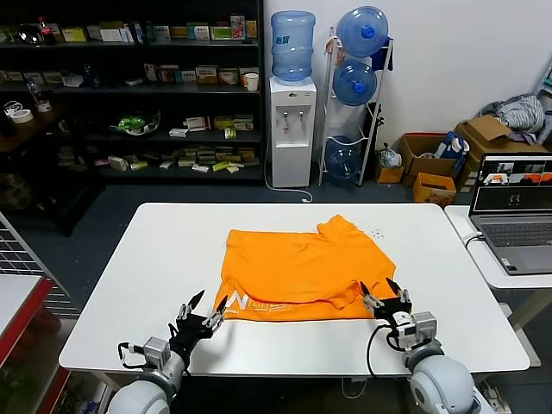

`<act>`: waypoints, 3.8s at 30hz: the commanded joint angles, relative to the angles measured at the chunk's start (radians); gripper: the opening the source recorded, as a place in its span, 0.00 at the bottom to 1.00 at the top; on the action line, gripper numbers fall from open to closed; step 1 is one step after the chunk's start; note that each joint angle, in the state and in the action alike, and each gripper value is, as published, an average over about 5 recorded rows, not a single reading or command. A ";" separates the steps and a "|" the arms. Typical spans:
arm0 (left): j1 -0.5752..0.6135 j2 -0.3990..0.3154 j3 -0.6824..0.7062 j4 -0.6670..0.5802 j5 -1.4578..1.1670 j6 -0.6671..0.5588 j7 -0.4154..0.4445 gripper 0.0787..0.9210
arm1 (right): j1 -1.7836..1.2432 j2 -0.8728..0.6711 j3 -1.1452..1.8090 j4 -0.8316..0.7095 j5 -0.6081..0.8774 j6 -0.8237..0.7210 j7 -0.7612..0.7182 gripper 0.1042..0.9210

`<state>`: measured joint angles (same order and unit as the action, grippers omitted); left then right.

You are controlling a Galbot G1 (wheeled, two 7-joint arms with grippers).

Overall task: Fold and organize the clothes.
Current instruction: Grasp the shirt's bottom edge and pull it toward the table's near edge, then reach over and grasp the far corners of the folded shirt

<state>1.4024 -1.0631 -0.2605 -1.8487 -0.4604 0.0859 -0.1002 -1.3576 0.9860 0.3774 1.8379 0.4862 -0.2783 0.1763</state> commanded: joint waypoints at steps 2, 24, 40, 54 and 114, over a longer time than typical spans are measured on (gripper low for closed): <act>0.082 -0.057 -0.025 0.028 0.042 -0.005 0.003 0.85 | -0.096 -0.019 0.085 -0.003 0.015 -0.006 -0.013 0.88; -0.068 -0.066 0.019 0.091 -0.038 0.066 -0.009 0.88 | -0.019 -0.001 0.043 -0.082 0.096 -0.048 -0.041 0.88; -0.070 -0.072 0.043 0.103 -0.035 0.097 -0.025 0.58 | -0.025 0.000 0.038 -0.080 0.107 -0.038 -0.052 0.40; -0.037 -0.048 0.037 0.035 -0.038 0.085 -0.066 0.10 | -0.063 -0.023 0.048 -0.022 0.115 -0.030 -0.027 0.02; -0.523 -0.015 0.104 0.439 -0.246 0.084 0.010 0.88 | 0.737 0.135 -0.329 -0.545 0.192 -0.120 0.031 0.88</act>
<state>1.2093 -1.0320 -0.2385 -1.7702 -0.6668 0.1772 -0.1621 -0.9605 1.0112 0.2152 1.6181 0.6679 -0.3762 0.2194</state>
